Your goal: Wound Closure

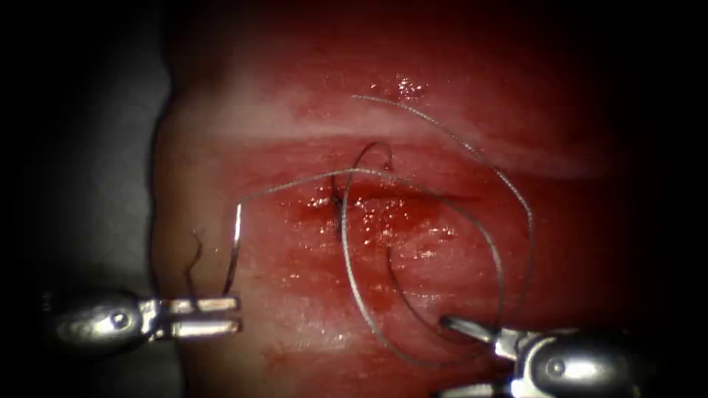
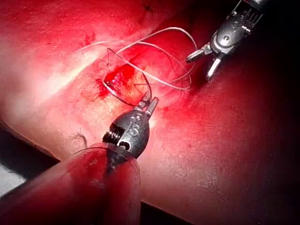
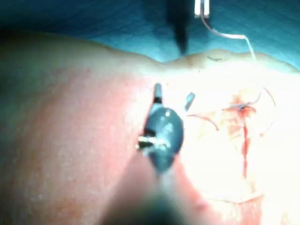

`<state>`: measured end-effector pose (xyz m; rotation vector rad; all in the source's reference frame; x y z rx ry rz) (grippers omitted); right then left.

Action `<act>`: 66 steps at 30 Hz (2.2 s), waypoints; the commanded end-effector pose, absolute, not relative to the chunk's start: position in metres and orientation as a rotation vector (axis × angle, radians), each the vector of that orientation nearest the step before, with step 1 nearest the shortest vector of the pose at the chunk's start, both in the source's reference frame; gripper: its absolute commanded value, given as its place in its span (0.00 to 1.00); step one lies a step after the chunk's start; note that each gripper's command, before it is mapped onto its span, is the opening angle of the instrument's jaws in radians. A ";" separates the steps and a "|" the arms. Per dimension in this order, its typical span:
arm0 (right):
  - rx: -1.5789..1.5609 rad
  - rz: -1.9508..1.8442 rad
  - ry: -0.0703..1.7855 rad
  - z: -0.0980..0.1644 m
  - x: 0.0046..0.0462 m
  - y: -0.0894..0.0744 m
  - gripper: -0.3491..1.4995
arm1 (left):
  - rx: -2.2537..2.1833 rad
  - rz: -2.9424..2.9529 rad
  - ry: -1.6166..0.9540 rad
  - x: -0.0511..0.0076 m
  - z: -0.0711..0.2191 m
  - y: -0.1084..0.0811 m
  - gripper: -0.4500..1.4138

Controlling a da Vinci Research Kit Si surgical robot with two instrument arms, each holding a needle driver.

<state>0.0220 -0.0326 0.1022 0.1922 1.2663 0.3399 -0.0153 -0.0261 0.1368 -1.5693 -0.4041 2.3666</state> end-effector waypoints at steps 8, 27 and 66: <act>0.218 0.320 1.273 0.103 0.0179 -0.033 0.76 | -1.535 2.360 -0.383 -0.0128 0.137 -0.026 0.00; 0.111 0.302 1.301 0.114 0.0205 -0.030 0.54 | -1.513 2.309 -0.375 -0.0086 0.134 -0.025 0.00; -0.030 0.212 1.316 0.113 0.0264 -0.033 0.00 | -1.534 2.305 -0.375 -0.0108 0.135 -0.025 0.00</act>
